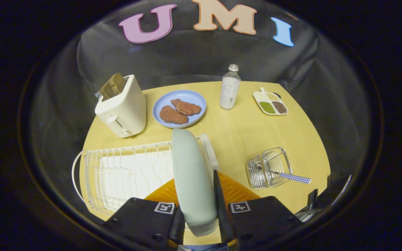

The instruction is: Take the plate from the dish rack, then take the spoon from the basket and place it into the plate.

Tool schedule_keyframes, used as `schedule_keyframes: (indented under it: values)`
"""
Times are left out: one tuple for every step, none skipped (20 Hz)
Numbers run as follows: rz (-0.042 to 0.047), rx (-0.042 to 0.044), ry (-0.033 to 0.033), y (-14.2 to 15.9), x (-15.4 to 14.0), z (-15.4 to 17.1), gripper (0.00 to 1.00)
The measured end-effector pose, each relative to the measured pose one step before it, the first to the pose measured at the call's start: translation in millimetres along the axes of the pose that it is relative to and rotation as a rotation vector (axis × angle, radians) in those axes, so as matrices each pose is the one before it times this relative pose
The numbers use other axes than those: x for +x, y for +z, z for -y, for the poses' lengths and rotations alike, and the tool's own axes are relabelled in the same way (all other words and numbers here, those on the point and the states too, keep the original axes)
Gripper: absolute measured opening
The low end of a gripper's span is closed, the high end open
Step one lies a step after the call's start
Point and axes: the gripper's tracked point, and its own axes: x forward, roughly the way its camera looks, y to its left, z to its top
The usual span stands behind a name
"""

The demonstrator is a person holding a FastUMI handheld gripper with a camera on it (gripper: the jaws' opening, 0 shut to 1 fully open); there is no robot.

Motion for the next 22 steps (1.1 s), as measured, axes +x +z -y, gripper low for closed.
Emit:
schedule_keyframes:
  values:
    - [-0.00069, -0.00401, -0.01851, -2.67, 0.58, 1.59, 0.43]
    - [-0.00639, -0.01352, -0.01181, -2.53, 0.8, 0.9, 0.43]
    - [-0.02181, -0.01832, 0.00014, -7.26, 0.25, -1.78, 0.43]
    - [-0.01129, -0.00857, -0.00989, -3.07, 1.04, -0.62, 0.42]
    - [-0.00439, -0.0181, -0.00356, -2.4, 0.5, -1.13, 0.41]
    - [-0.00245, -0.01993, 0.0032, 0.69, -0.05, -0.73, 0.4]
    - [-0.00775, -0.01381, -0.00238, -2.56, 1.5, -0.13, 0.39]
    - [0.00759, -0.00705, 0.00626, 1.13, -2.5, -0.36, 0.38]
    - [0.00058, -0.00434, -0.00043, -0.69, 1.89, 0.45, 0.38]
    - [0.00936, -0.01642, -0.02633, 0.12, -0.84, 6.09, 0.37]
    - [0.0034, -0.00473, -0.00118, -0.77, -0.55, 3.0, 0.36]
    - [0.01113, -0.00545, -0.01328, 1.4, -3.4, 1.69, 0.35]
    - [-0.0001, -0.01051, -0.0199, -0.61, -3.7, 5.22, 0.35]
    - [0.00939, 0.00529, -0.00112, 1.18, -2.72, 1.19, 0.34]
    - [0.0082, 0.00426, -0.00192, 2.02, -2.02, 0.77, 0.33]
    - [0.00234, 0.00197, -0.0047, 0.12, -2.51, 1.58, 0.33]
    - [0.0039, 0.00269, 0.00153, -0.24, -0.73, -0.31, 0.33]
    - [-0.00044, -0.00594, -0.00046, -0.65, -0.66, 0.32, 0.33]
    - [-0.00119, 0.00116, -0.00449, 0.1, 0.22, 0.65, 0.33]
    - [0.00505, 0.00019, -0.00475, 2.24, -0.85, -0.02, 0.33]
    - [0.00122, -0.00341, -0.00972, 0.69, -0.55, 1.65, 0.33]
    - [-0.00287, -0.00073, -0.01496, 1.68, -1.81, 1.58, 0.33]
